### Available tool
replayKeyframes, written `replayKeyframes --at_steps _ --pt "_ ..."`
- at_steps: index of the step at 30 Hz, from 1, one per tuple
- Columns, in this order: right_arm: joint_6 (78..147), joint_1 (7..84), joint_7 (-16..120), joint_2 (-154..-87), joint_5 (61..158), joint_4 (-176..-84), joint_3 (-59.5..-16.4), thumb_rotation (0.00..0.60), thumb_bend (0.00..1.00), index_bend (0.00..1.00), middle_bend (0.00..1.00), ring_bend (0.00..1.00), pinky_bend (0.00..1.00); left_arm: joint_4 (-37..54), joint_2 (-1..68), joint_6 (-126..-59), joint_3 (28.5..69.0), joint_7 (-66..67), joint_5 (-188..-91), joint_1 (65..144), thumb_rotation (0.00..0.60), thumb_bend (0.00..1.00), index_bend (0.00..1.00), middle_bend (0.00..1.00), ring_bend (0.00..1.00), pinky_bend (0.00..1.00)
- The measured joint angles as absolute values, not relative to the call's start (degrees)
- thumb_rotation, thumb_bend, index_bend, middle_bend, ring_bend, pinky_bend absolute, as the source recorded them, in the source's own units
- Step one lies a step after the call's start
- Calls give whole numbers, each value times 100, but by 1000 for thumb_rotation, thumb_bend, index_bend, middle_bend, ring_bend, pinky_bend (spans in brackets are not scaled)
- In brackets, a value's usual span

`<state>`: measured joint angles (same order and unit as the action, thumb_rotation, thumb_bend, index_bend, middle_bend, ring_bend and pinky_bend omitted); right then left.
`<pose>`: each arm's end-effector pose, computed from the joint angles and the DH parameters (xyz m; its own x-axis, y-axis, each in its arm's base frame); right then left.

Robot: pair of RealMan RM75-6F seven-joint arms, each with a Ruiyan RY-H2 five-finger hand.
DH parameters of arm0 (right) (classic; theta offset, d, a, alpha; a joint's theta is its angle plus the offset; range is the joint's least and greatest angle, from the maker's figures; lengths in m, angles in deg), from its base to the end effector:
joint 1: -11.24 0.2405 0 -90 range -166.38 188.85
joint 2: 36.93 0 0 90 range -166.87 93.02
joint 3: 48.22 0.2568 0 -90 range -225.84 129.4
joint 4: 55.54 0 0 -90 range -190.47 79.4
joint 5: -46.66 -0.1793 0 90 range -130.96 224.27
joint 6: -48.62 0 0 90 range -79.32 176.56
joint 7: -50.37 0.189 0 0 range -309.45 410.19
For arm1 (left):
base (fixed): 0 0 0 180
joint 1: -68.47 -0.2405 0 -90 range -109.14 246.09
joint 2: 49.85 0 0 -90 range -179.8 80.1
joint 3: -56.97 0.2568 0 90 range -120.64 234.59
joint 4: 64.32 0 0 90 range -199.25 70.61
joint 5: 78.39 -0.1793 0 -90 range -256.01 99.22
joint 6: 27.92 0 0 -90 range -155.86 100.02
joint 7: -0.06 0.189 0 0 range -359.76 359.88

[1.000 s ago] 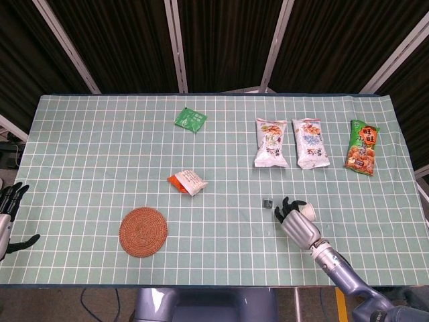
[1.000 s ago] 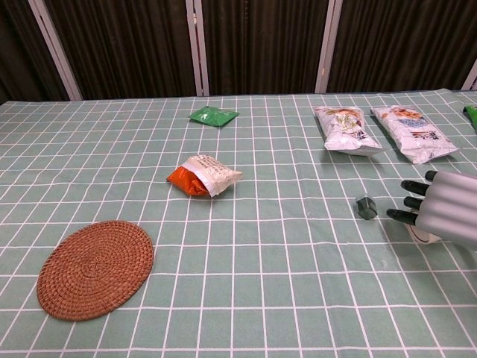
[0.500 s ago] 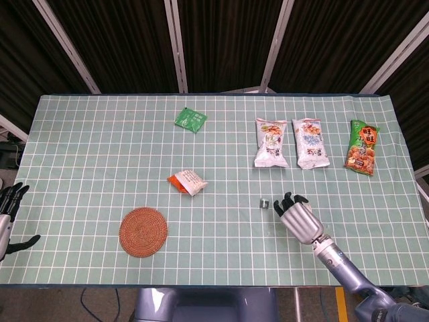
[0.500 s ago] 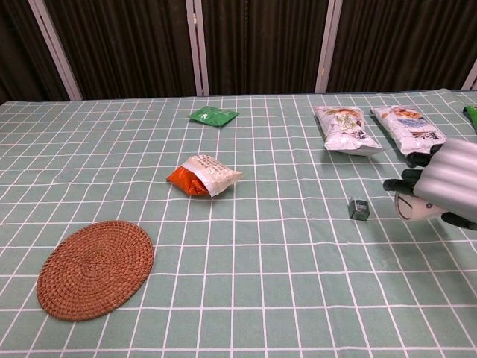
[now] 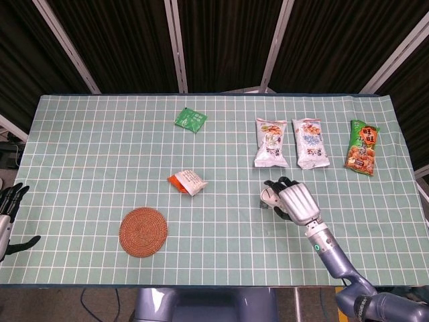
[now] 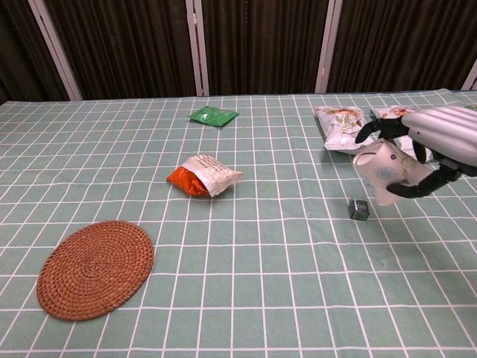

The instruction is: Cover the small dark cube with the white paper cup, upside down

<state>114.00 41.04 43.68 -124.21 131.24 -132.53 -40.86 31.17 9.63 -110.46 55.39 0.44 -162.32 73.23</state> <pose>-0.1958 -0.3442 0.0326 0.4321 -0.1086 0.8953 -0.8484 -0.3856 0.3627 -0.3057 0.2180 0.1991 0.4217 0.0678 0.9042 0.9051 0.0274 -0.4242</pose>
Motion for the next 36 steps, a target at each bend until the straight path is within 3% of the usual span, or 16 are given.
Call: replayKeyframes --at_steps 9,29,36 --pt "11360 4227 5362 -13289 12544 -12786 -3638 600 238 233 419 237 477 3083 952 -10979 5513 -25 -16169 7355 600 0 0 0 0 0" --pt "11529 4248 5542 -13873 12594 -11868 -3759 600 229 234 397 227 454 3084 968 -10941 5523 32 -16161 7378 600 0 0 0 0 0" --pt "11476 4189 5616 -13812 12629 -11910 -3878 600 181 110 239 151 373 3094 973 -10940 5522 60 -16156 7381 600 0 0 0 0 0"
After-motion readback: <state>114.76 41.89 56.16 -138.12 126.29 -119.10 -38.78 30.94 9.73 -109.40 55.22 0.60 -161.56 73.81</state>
